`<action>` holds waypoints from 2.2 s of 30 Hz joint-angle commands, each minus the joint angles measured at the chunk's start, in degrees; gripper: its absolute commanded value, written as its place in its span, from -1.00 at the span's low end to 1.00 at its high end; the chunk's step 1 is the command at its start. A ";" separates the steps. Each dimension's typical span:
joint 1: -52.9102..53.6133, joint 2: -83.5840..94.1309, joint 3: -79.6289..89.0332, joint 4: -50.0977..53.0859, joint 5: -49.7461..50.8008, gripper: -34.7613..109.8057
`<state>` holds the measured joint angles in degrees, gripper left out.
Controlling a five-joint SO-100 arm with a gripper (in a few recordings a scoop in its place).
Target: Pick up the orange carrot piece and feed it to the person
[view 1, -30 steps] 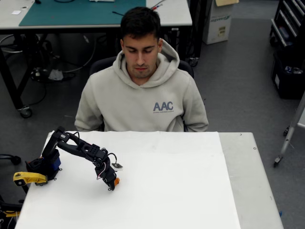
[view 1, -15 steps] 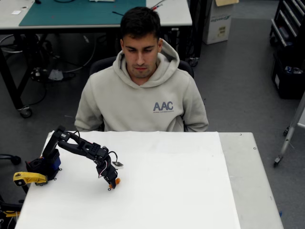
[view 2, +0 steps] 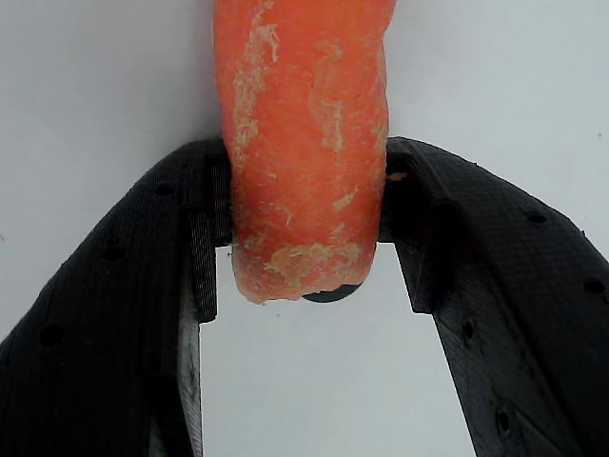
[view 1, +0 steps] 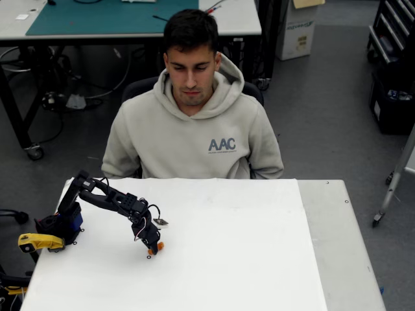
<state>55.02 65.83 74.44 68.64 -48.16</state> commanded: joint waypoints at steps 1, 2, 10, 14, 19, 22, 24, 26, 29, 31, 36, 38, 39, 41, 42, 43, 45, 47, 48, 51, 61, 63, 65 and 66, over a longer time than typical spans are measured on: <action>-0.35 1.41 -0.70 0.79 0.35 -0.56; -0.44 1.58 -0.70 0.79 1.23 -0.56; -7.73 4.31 -7.47 0.62 1.14 -0.56; -9.23 5.98 -13.18 0.70 0.97 -0.56; -14.41 6.42 -20.21 0.70 0.79 -0.56; -16.61 6.33 -24.26 0.70 0.79 -0.56; -17.84 6.33 -26.72 0.70 0.79 -0.56; -18.54 6.33 -29.18 0.70 0.79 -0.56; -20.57 5.89 -33.22 0.70 0.79 -0.56; -21.80 5.45 -36.47 0.70 0.79 -0.56; -24.70 4.92 -46.23 0.70 0.79 -0.56; -25.84 3.08 -50.19 0.70 0.79 -0.56; -26.37 1.93 -52.38 0.70 0.79 -0.56; -27.33 -0.88 -57.22 0.70 0.70 -0.56; -27.69 -2.37 -59.68 0.70 0.70 -0.56; -28.04 -3.96 -62.23 0.70 0.70 -0.56; -28.48 -7.56 -67.50 0.70 0.70 -0.56; -29.09 -10.90 -72.86 0.70 0.70 -0.56; -29.53 -12.39 -75.67 0.70 0.70 -0.56; -30.41 -16.44 -84.46 0.70 0.62 -0.56; -32.96 -20.21 -93.60 0.35 -11.07 -0.55; -33.05 -20.48 -93.43 -1.93 -13.10 -0.55; -33.49 -21.01 -93.43 -6.59 -14.50 -0.56; -33.75 -21.09 -93.25 -9.58 -15.03 -0.56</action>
<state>21.18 42.80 -14.94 65.92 -60.56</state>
